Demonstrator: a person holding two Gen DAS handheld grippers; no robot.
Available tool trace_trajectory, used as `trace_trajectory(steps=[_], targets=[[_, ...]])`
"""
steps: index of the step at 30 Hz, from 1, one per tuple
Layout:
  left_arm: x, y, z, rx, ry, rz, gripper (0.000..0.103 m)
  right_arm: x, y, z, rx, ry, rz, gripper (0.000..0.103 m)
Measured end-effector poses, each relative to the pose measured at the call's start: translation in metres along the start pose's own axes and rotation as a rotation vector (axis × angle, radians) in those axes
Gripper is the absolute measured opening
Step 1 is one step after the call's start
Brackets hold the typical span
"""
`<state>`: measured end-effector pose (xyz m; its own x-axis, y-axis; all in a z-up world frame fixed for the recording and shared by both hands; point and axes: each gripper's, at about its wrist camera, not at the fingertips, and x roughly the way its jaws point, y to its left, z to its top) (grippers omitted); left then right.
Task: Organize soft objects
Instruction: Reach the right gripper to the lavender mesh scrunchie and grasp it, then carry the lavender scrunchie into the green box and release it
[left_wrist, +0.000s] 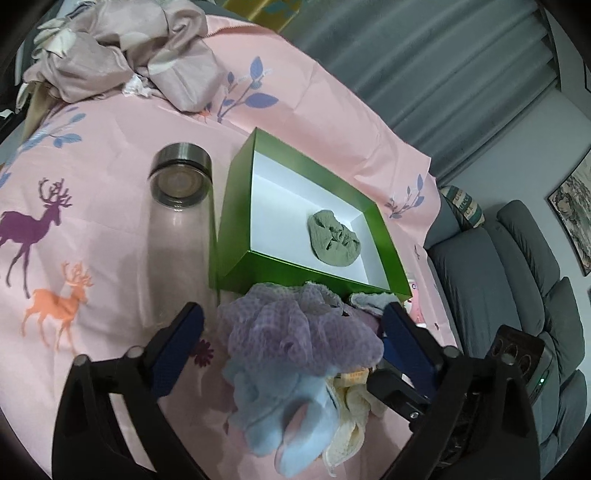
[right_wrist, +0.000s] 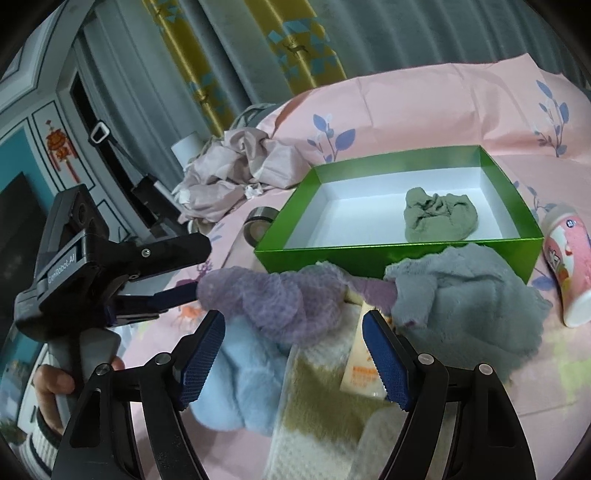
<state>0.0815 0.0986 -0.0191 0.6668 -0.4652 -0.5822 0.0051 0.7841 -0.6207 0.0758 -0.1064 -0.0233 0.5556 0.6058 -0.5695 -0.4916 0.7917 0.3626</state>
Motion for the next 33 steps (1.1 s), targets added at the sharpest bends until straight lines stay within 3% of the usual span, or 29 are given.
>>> trace_trajectory(steps=[2,5,9,12,16,22,33], targets=[[0.005,0.000,0.000,0.001,0.016,0.003,0.086,0.006,-0.001,0.002,0.005,0.006,0.009,0.078],[0.009,-0.001,-0.002,0.013,0.029,-0.006,0.070,0.014,-0.002,0.004,0.014,0.024,0.028,0.072],[0.012,0.001,-0.003,0.008,0.044,-0.048,0.047,0.021,-0.003,0.003,0.021,0.042,0.041,0.051],[0.015,0.001,-0.005,0.006,0.055,-0.050,0.037,0.024,-0.005,0.003,0.028,0.053,0.059,0.034],[0.015,0.002,-0.007,-0.003,0.060,-0.062,0.023,0.028,-0.011,0.002,0.068,0.070,0.093,0.023],[0.007,-0.007,-0.011,0.014,0.048,-0.080,0.016,0.022,-0.008,0.000,0.073,0.048,0.092,0.011],[-0.030,-0.054,-0.017,0.142,-0.041,-0.076,0.016,-0.025,0.009,0.004,0.027,-0.062,0.090,0.011]])
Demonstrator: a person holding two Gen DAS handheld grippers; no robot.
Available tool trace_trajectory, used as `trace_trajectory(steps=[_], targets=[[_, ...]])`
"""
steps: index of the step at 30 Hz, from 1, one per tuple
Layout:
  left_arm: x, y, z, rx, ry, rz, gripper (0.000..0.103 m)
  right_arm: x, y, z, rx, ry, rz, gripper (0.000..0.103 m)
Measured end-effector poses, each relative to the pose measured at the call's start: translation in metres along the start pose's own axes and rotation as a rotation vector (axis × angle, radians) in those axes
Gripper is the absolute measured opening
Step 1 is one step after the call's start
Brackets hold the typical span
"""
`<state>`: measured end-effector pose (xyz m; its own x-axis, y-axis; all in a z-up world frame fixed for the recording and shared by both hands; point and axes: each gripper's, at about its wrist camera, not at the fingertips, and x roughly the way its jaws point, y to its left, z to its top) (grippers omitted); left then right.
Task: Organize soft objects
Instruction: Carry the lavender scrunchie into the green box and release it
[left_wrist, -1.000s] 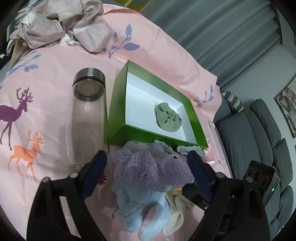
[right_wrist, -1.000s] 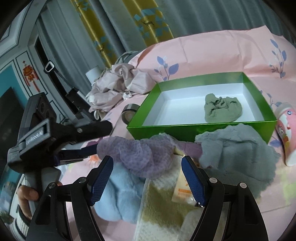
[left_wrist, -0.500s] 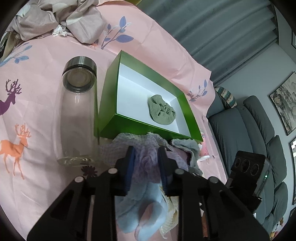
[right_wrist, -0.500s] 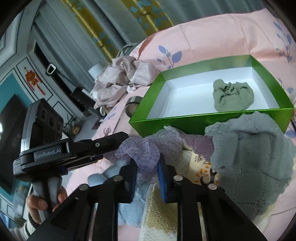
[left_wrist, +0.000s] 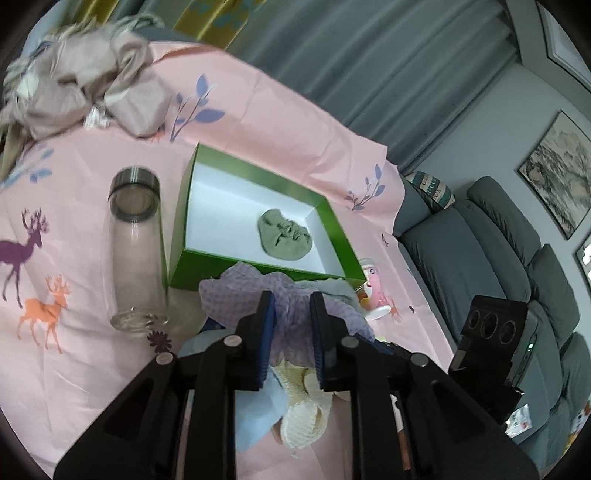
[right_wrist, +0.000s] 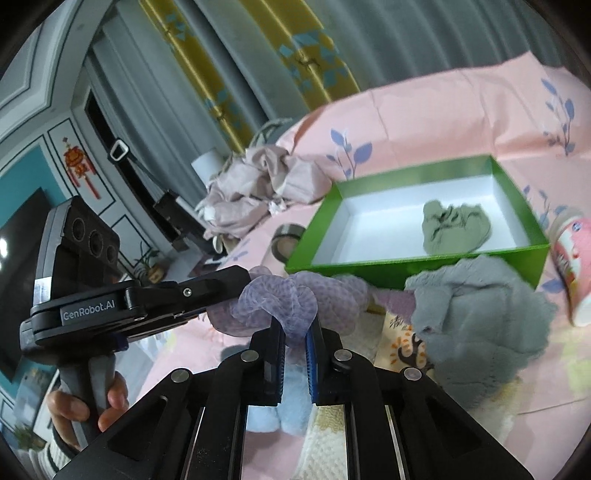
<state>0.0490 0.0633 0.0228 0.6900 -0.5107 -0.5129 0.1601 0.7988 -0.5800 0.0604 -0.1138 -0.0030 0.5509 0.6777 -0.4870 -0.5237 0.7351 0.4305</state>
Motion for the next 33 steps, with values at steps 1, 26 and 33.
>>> trace_trajectory(steps=[1,26,33], targets=[[-0.002,-0.003,0.000,0.008,-0.006,0.003,0.016,-0.005,0.001,0.002,-0.003,-0.012,0.001,0.011],[0.048,-0.052,0.067,0.184,-0.020,0.066,0.016,-0.019,-0.026,0.062,-0.035,-0.158,-0.075,0.011],[0.076,-0.050,0.084,0.208,-0.002,0.117,0.016,-0.002,-0.045,0.079,-0.025,-0.170,-0.080,0.011]])
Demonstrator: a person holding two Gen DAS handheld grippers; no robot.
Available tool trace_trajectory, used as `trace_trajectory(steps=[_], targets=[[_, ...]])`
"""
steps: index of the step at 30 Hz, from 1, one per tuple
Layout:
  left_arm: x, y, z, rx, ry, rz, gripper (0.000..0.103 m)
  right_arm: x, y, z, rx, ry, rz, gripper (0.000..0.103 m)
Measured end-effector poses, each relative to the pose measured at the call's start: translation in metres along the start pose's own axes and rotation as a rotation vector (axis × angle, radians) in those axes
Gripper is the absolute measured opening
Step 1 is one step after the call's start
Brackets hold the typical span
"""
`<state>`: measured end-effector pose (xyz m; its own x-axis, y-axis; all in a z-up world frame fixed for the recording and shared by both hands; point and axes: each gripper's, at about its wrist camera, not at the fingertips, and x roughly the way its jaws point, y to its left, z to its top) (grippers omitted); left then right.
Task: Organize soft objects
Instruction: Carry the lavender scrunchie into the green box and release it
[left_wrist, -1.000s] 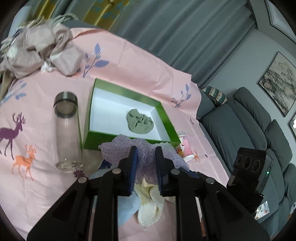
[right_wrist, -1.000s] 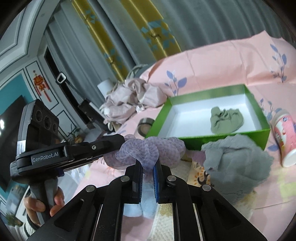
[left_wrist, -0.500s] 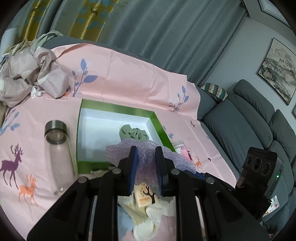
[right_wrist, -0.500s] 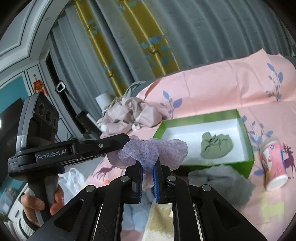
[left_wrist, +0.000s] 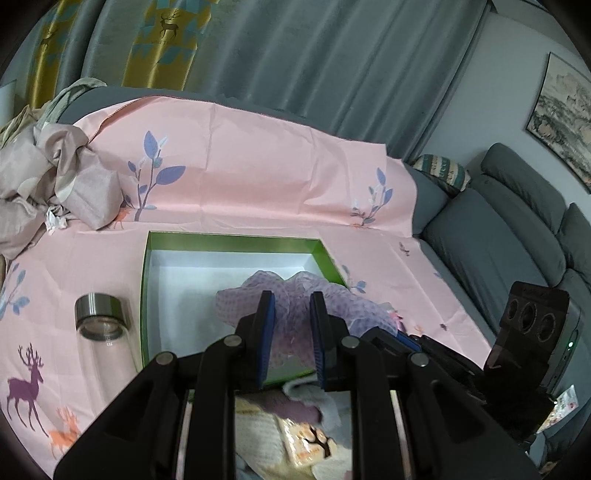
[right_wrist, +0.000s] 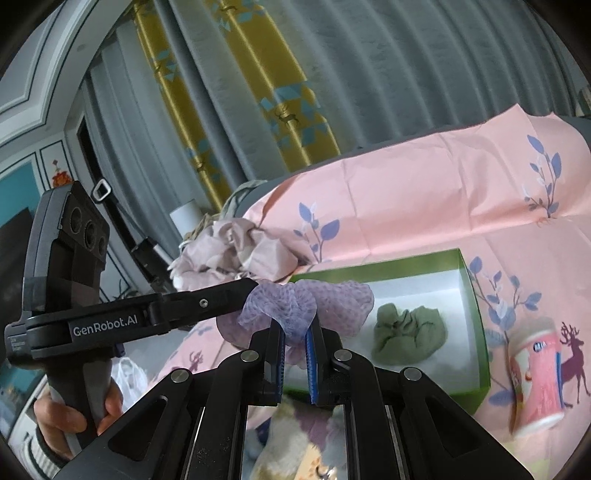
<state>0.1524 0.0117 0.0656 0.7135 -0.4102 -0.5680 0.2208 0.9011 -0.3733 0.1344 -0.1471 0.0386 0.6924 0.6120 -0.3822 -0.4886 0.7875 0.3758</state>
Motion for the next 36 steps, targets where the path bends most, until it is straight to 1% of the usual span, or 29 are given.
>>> trace_trajectory(steps=[3,7,14,17,20,21,22,23,25,26,27,28,32,33,34,35,36], targets=[[0.017,0.005,0.002,0.005,0.022,0.028,0.017,0.015,-0.011,0.002,0.026,0.019,-0.006,0.011],[0.044,0.017,0.001,-0.013,0.069,0.060,0.017,0.042,-0.029,0.000,0.069,0.078,-0.017,0.011],[0.085,0.041,-0.011,-0.043,0.165,0.116,0.016,0.075,-0.037,-0.010,0.024,0.191,-0.072,0.011],[0.095,0.048,-0.017,-0.050,0.204,0.130,0.017,0.088,-0.043,-0.016,0.025,0.258,-0.095,0.011],[0.100,0.053,-0.019,-0.058,0.225,0.145,0.019,0.096,-0.045,-0.021,0.011,0.306,-0.122,0.011],[0.100,0.054,-0.020,-0.060,0.230,0.154,0.023,0.098,-0.045,-0.023,0.003,0.323,-0.129,0.011],[0.099,0.055,-0.020,-0.061,0.232,0.160,0.031,0.099,-0.046,-0.023,-0.004,0.332,-0.136,0.016],[0.098,0.055,-0.021,-0.063,0.230,0.165,0.036,0.100,-0.045,-0.024,-0.016,0.338,-0.153,0.020],[0.094,0.053,-0.020,-0.054,0.216,0.170,0.057,0.100,-0.042,-0.025,-0.038,0.345,-0.176,0.045],[0.091,0.051,-0.019,-0.042,0.205,0.181,0.062,0.098,-0.041,-0.026,-0.044,0.340,-0.180,0.052],[0.088,0.049,-0.019,-0.031,0.196,0.194,0.071,0.096,-0.041,-0.026,-0.046,0.334,-0.182,0.058],[0.085,0.047,-0.019,-0.020,0.189,0.203,0.076,0.092,-0.040,-0.027,-0.049,0.329,-0.188,0.059],[0.079,0.044,-0.018,0.000,0.193,0.236,0.088,0.082,-0.038,-0.025,-0.060,0.320,-0.205,0.059],[0.077,0.042,-0.018,0.007,0.195,0.252,0.093,0.078,-0.037,-0.025,-0.061,0.316,-0.205,0.060],[0.073,0.040,-0.018,0.017,0.193,0.270,0.099,0.073,-0.037,-0.024,-0.061,0.309,-0.205,0.064],[0.071,0.039,-0.019,0.023,0.188,0.280,0.101,0.067,-0.036,-0.023,-0.060,0.297,-0.208,0.066],[0.066,0.037,-0.019,0.031,0.178,0.288,0.102,0.060,-0.036,-0.022,-0.057,0.284,-0.209,0.071]])
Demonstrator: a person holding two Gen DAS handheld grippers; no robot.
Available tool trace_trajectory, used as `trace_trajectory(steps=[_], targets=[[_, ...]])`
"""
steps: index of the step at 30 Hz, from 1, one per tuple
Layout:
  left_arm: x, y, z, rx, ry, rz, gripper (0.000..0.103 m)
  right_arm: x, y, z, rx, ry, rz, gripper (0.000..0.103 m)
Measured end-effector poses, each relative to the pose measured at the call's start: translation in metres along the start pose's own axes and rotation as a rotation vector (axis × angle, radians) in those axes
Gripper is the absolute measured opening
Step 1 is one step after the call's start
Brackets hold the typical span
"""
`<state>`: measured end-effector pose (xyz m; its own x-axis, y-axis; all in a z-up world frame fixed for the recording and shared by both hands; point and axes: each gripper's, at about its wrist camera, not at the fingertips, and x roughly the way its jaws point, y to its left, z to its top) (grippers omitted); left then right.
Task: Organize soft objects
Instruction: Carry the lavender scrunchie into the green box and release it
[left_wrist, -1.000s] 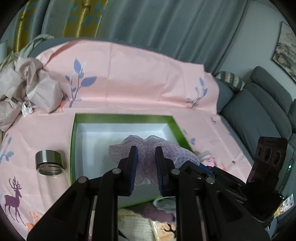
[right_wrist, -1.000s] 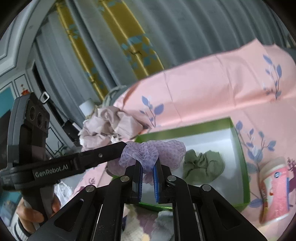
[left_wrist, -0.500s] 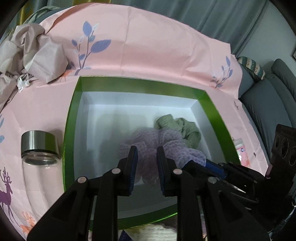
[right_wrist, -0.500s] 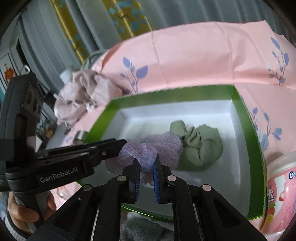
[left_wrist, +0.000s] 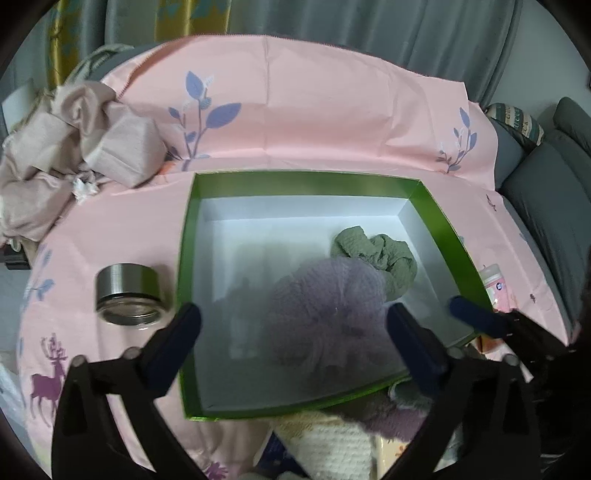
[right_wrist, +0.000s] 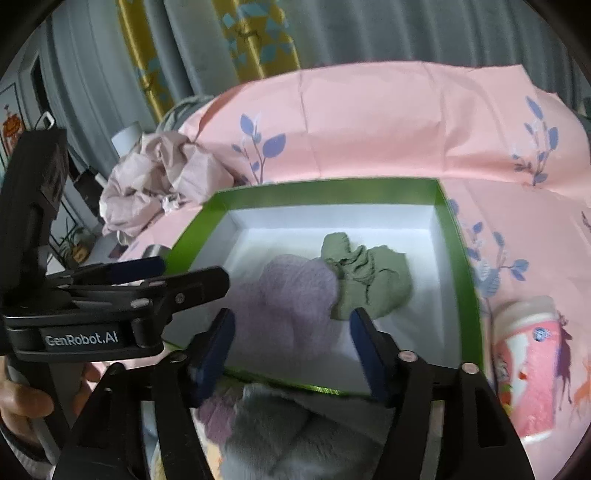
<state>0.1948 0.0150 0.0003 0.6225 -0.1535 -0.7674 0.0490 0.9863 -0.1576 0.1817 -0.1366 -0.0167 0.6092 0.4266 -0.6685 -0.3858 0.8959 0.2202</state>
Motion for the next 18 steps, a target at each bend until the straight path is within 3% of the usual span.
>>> trace_trajectory(steps=[5,18], targets=[[-0.021,-0.003,-0.007,0.004,-0.028,0.016,0.102,-0.035,-0.005,-0.010,0.030,-0.061,0.007,0.081],[-0.092,-0.025,-0.042,0.047,-0.123,0.036,0.102,-0.105,0.000,-0.044,0.056,-0.121,-0.005,0.084]])
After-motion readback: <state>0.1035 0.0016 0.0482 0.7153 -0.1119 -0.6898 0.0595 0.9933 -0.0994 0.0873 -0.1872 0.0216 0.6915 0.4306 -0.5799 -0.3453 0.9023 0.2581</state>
